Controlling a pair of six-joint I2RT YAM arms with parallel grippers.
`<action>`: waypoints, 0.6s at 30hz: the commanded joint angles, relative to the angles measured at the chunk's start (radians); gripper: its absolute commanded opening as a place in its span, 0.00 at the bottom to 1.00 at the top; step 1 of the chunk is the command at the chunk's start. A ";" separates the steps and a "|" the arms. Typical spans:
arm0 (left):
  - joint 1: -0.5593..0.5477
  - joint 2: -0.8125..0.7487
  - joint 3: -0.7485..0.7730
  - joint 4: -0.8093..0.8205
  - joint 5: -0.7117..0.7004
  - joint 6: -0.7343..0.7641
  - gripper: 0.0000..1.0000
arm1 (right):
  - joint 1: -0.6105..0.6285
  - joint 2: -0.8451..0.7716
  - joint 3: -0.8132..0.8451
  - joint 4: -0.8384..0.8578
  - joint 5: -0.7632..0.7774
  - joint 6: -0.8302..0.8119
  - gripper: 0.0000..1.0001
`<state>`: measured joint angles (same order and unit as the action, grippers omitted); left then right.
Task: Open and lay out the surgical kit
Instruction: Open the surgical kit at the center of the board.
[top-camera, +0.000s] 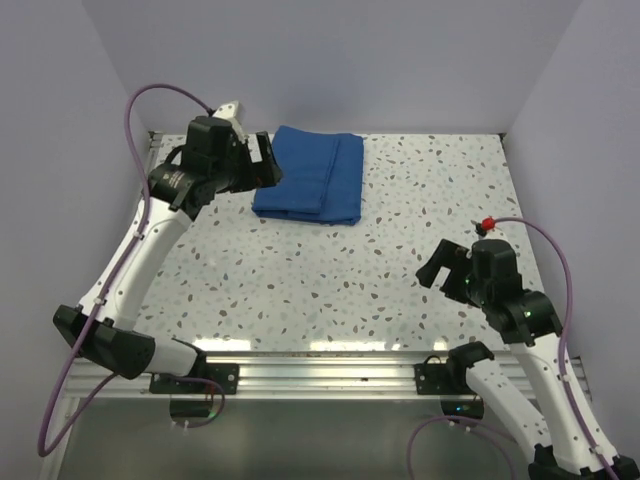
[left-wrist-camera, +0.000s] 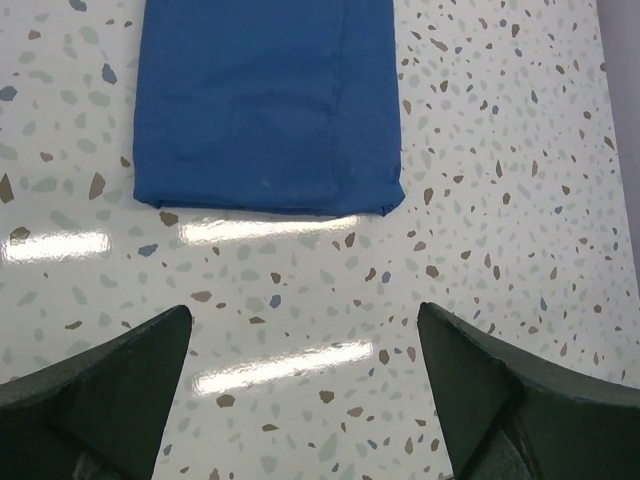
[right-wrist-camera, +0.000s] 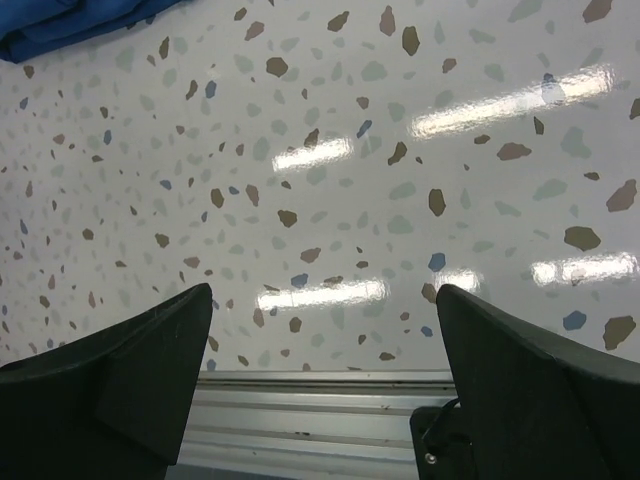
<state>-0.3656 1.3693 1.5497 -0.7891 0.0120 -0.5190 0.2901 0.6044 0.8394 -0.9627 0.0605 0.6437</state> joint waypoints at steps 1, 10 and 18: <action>-0.032 0.050 0.140 -0.096 -0.083 0.027 0.99 | 0.003 0.031 0.070 -0.014 0.019 -0.016 0.99; -0.038 -0.162 -0.161 0.345 0.100 -0.022 0.99 | 0.004 0.187 0.400 -0.221 0.131 -0.062 0.98; -0.137 0.163 0.064 0.107 -0.274 0.151 0.95 | 0.003 0.023 0.395 -0.114 -0.016 -0.085 0.98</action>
<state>-0.4438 1.3998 1.5314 -0.6266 -0.0879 -0.4717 0.2901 0.6399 1.2346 -1.0851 0.1291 0.5816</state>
